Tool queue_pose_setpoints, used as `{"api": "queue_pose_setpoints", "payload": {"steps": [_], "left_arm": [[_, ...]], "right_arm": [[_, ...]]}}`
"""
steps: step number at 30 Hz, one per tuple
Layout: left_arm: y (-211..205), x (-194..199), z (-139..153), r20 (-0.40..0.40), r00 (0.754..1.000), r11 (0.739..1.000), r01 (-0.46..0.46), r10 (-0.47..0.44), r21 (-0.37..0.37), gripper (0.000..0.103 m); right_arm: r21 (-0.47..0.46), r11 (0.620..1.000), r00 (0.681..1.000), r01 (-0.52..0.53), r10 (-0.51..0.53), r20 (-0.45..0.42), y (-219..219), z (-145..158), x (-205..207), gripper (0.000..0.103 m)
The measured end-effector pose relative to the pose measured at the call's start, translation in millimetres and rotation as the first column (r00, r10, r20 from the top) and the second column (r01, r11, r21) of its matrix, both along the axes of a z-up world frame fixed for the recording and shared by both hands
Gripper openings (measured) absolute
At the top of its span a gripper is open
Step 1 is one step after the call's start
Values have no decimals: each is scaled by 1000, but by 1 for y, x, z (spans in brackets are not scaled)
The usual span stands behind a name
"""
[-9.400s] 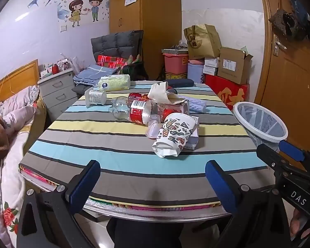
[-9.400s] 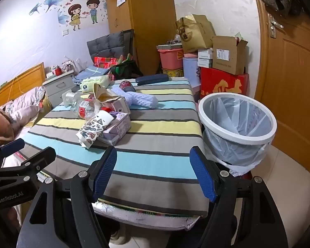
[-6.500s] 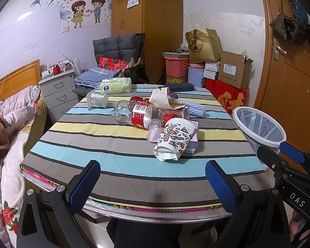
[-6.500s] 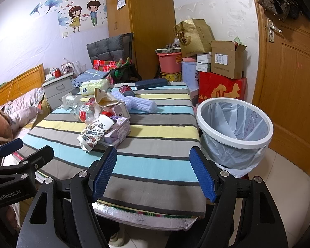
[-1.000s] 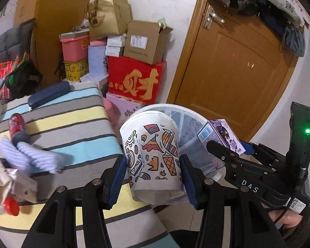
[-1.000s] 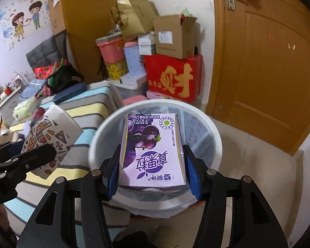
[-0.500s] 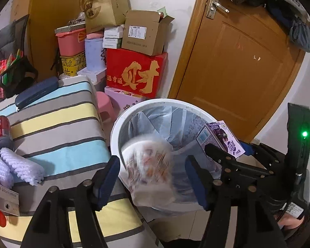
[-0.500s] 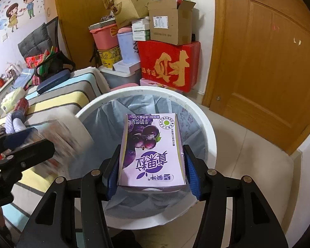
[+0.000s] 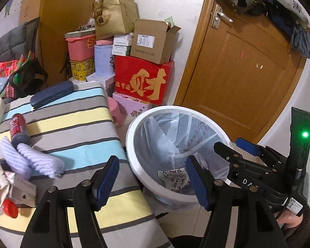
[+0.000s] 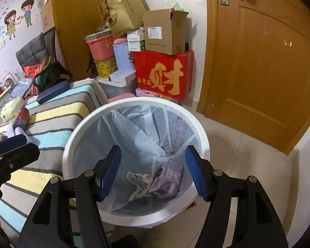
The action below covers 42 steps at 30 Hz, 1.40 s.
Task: Collect trash
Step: 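Open both grippers to drop the cup and carton into the bin, then move both grippers back over the table toward the remaining trash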
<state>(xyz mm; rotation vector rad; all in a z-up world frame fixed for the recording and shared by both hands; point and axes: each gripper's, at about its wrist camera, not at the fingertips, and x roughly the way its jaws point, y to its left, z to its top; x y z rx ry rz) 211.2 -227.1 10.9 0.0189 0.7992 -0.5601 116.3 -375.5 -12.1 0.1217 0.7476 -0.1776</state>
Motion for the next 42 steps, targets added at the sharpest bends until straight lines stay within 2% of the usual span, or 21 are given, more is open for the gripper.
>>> {"api": "queue_pose_setpoints", "payload": {"steps": [9, 19, 24, 33, 42], "left_arm": [[43, -22, 14, 49, 996, 997, -77, 77, -2, 67], [108, -48, 23, 83, 978, 982, -191, 191, -9, 67], [153, -61, 27, 99, 957, 962, -271, 273, -33, 67], [222, -74, 23, 94, 907, 912, -410, 411, -26, 67], [285, -83, 10, 68, 849, 852, -523, 523, -20, 67]], "right_arm": [[8, 1000, 999, -27, 27, 39, 21, 8, -7, 66], [32, 992, 990, -118, 115, 88, 63, 17, -13, 66], [33, 983, 979, -181, 176, 103, 89, 19, -13, 66], [46, 963, 959, -267, 260, 110, 129, 18, -10, 66], [47, 905, 901, -423, 416, 120, 183, 15, -4, 66]]}}
